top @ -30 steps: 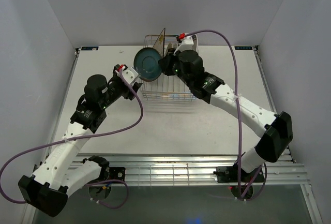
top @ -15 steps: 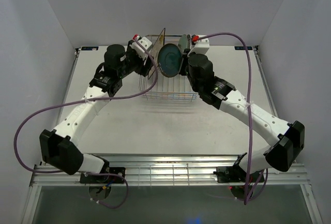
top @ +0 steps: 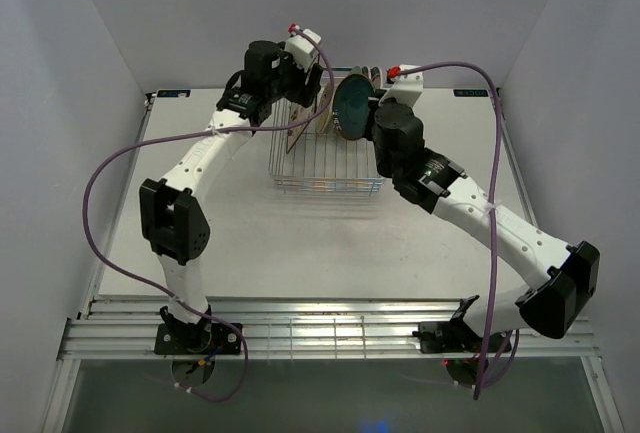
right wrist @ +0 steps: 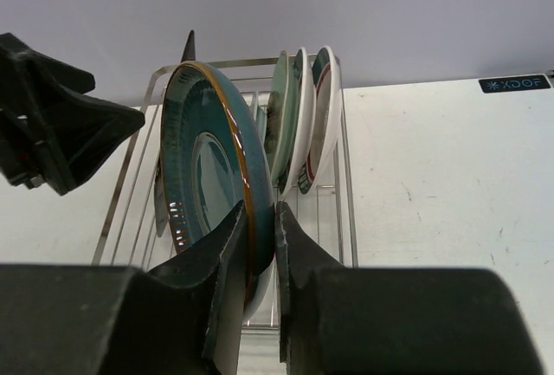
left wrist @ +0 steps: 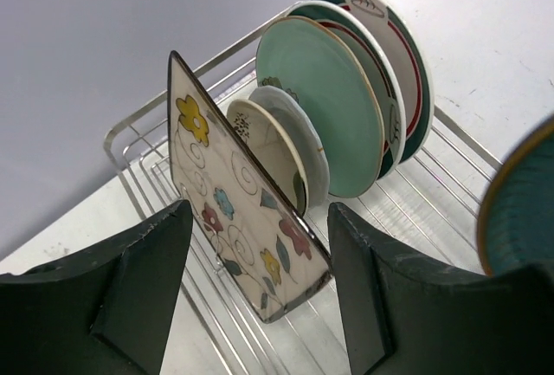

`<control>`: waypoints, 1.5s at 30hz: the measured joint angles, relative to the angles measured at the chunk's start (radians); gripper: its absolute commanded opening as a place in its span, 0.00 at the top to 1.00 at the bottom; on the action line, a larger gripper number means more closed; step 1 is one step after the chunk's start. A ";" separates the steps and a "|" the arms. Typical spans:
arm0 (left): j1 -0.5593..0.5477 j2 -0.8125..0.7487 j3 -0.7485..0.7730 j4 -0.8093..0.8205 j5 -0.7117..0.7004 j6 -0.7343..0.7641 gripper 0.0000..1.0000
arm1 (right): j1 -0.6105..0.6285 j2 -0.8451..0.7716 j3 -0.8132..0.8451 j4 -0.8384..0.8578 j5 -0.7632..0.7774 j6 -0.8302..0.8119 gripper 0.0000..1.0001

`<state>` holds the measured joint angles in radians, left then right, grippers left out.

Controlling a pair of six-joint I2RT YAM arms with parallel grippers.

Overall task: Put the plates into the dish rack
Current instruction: Insert the plate into the dish rack.

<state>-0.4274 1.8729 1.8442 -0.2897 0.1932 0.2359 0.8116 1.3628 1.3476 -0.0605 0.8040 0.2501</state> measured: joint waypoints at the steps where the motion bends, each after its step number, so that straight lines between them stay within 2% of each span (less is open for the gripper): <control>1: 0.000 0.030 0.029 -0.009 -0.003 -0.007 0.26 | 0.000 0.005 0.006 0.000 0.009 -0.006 0.92; 10: 0.000 0.285 0.340 -0.109 -0.019 -0.044 0.28 | -0.008 0.073 0.056 0.005 0.079 -0.040 0.92; 13: 0.000 0.332 0.396 -0.123 -0.042 -0.051 0.30 | -0.019 0.091 0.057 0.004 0.098 -0.048 0.92; 20: 0.000 0.396 0.424 -0.137 -0.090 -0.054 0.38 | -0.051 0.122 0.057 0.004 0.111 -0.047 0.92; 24: -0.003 0.405 0.426 -0.135 -0.103 -0.057 0.51 | -0.063 0.140 0.060 0.010 0.110 -0.044 0.92; 30: -0.009 0.405 0.427 -0.133 -0.121 -0.053 0.63 | -0.072 0.204 0.105 0.013 0.109 -0.042 0.92; 33: -0.009 0.405 0.427 -0.127 -0.152 -0.056 0.74 | -0.076 0.236 0.125 0.012 0.109 -0.040 0.92; 35: -0.008 0.405 0.429 -0.117 -0.180 -0.053 0.78 | -0.079 0.262 0.145 0.011 0.108 -0.039 0.92; 45: -0.009 0.406 0.429 -0.102 -0.240 -0.058 0.81 | -0.084 0.377 0.257 0.006 0.099 -0.022 0.92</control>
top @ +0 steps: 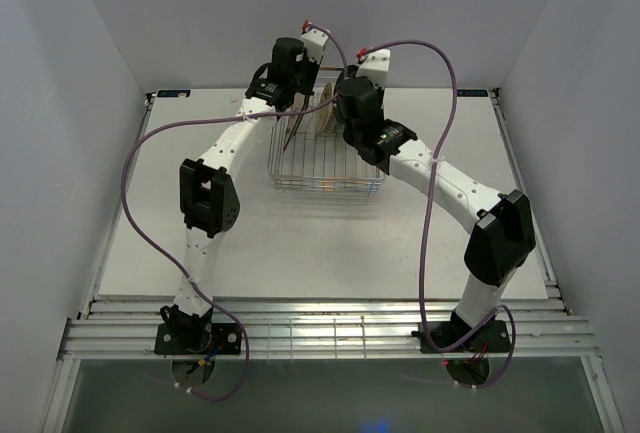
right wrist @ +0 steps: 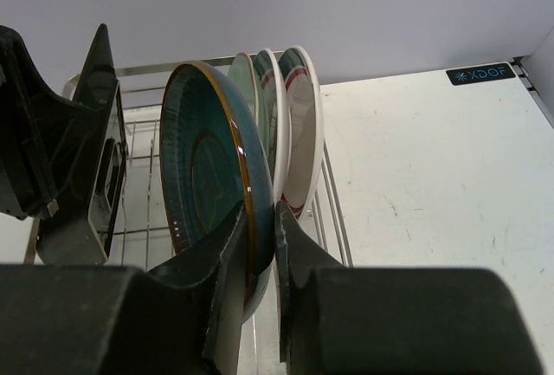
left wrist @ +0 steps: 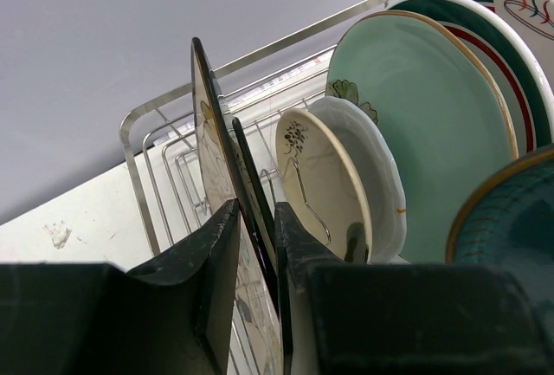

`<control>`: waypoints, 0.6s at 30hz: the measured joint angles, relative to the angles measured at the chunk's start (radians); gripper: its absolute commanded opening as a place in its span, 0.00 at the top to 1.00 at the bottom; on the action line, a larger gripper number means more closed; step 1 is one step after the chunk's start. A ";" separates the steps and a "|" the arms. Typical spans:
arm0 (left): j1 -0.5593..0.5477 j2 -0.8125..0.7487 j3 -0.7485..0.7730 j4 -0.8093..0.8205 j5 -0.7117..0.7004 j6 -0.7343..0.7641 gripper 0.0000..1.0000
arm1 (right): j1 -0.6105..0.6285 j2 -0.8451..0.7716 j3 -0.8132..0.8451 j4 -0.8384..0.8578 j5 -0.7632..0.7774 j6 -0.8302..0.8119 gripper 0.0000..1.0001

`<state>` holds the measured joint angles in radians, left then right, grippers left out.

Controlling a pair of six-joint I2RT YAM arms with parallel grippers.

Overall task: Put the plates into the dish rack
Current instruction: Insert the plate into the dish rack.

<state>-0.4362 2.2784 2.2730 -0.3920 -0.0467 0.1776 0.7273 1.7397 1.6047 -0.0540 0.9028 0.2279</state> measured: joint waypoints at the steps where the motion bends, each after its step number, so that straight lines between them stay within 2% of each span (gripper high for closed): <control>1: 0.000 0.000 0.000 0.001 -0.004 -0.003 0.81 | 0.000 0.010 0.012 0.000 -0.001 0.002 0.92; 10: 0.009 -0.019 -0.046 0.039 -0.012 -0.080 0.85 | -0.001 0.148 0.178 -0.029 0.005 0.031 0.92; 13: 0.021 -0.036 -0.076 0.058 -0.001 -0.123 0.78 | -0.003 0.212 0.255 -0.067 0.008 0.049 0.92; 18: 0.039 -0.077 -0.152 0.111 0.013 -0.199 0.76 | -0.006 0.283 0.328 -0.110 -0.002 0.090 0.92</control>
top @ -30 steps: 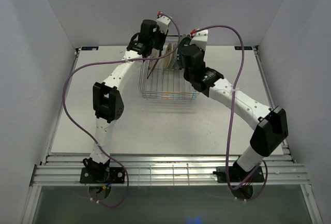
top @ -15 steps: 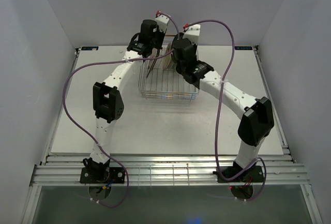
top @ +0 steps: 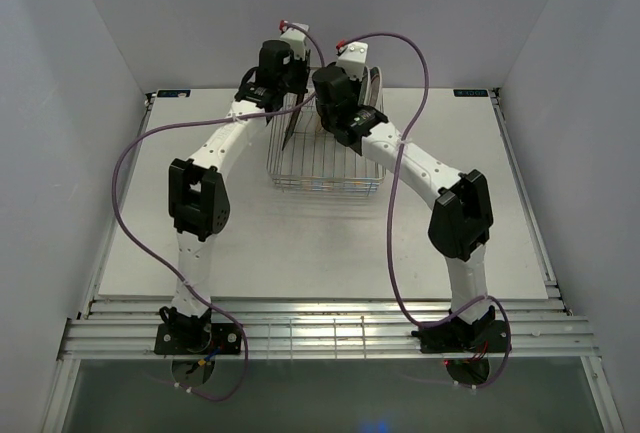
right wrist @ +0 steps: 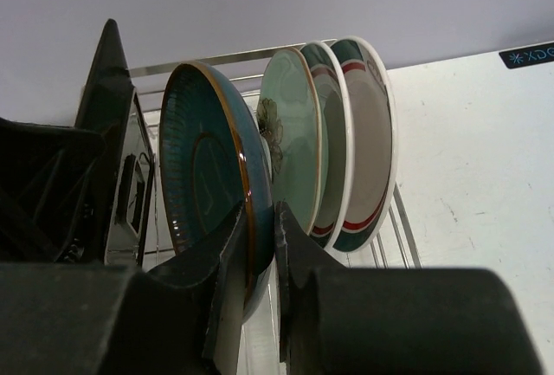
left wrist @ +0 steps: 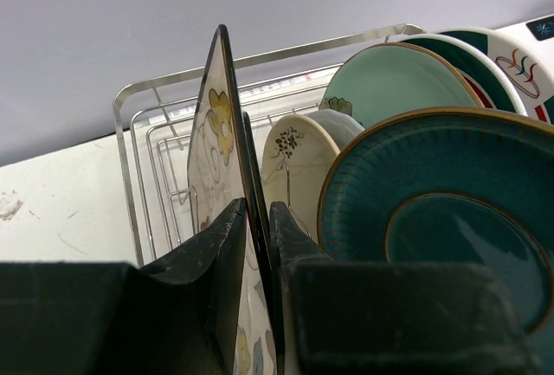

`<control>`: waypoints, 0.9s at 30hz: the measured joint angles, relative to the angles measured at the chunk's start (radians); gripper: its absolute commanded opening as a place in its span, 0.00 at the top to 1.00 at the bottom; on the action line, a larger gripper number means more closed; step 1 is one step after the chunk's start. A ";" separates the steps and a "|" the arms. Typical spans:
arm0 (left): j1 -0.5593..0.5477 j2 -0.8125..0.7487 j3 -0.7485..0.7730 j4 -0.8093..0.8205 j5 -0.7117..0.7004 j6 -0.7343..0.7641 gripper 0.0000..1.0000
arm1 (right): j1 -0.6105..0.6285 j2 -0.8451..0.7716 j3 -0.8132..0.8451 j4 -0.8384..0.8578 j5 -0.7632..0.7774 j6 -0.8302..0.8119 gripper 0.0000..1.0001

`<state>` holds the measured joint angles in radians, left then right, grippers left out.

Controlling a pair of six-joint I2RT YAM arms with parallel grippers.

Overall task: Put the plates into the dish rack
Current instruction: Insert the plate into the dish rack.

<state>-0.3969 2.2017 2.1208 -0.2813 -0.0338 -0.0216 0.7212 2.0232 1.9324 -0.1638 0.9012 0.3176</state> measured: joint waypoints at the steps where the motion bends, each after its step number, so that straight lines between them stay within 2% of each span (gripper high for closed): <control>1: 0.003 -0.008 -0.014 0.008 0.002 -0.014 0.75 | 0.000 0.006 0.004 -0.008 -0.002 0.010 0.92; 11: 0.028 -0.074 -0.131 0.079 0.032 -0.129 0.75 | -0.029 0.064 0.031 -0.030 -0.003 0.072 0.92; 27: 0.056 -0.082 -0.151 0.095 0.100 -0.228 0.75 | -0.042 0.162 0.086 -0.024 -0.002 0.138 0.92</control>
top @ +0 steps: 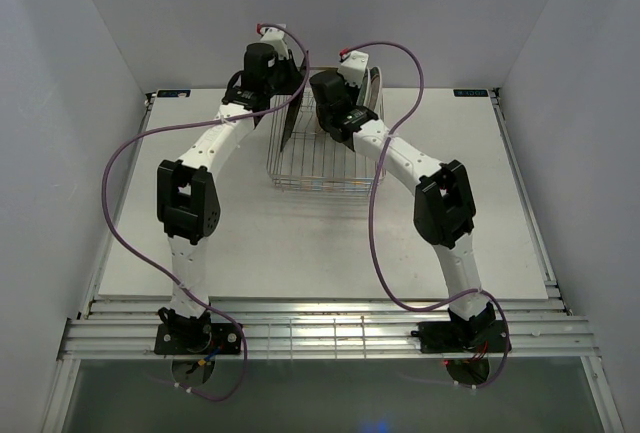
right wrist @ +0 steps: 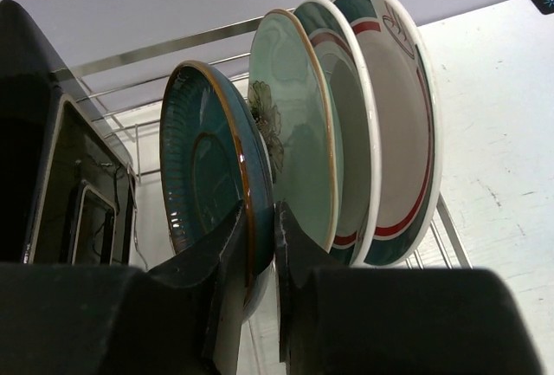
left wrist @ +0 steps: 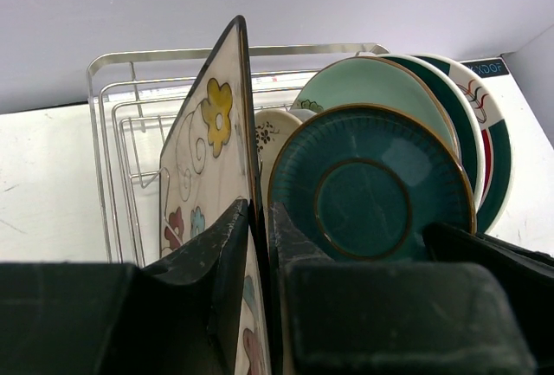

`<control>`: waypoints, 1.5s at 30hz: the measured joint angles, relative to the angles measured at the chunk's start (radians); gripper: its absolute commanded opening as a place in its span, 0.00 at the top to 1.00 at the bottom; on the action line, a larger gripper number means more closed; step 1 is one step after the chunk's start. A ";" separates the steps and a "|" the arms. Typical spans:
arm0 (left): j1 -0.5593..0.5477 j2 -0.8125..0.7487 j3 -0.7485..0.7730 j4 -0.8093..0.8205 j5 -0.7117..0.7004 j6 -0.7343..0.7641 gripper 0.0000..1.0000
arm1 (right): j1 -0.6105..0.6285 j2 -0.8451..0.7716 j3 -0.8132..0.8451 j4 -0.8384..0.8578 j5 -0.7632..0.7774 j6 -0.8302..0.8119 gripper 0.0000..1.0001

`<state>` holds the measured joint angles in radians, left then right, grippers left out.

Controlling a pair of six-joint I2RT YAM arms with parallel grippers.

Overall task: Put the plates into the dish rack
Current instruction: Insert the plate into the dish rack.

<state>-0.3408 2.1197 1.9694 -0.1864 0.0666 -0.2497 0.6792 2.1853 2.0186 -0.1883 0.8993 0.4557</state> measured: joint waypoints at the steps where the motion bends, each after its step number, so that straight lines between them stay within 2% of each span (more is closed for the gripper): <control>1: 0.002 0.000 0.000 0.000 0.004 -0.003 0.75 | -0.002 0.000 -0.003 0.010 -0.001 0.003 0.92; 24: 0.029 -0.002 -0.010 0.013 0.062 -0.059 0.78 | -0.010 0.101 0.032 0.124 -0.005 -0.007 0.92; 45: 0.031 -0.007 -0.026 0.032 0.069 -0.074 0.78 | 0.061 0.179 0.126 0.264 0.146 -0.254 0.92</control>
<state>-0.3096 2.1128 1.9434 -0.1547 0.1360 -0.3233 0.7399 2.3642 2.1448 0.0757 1.0454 0.2012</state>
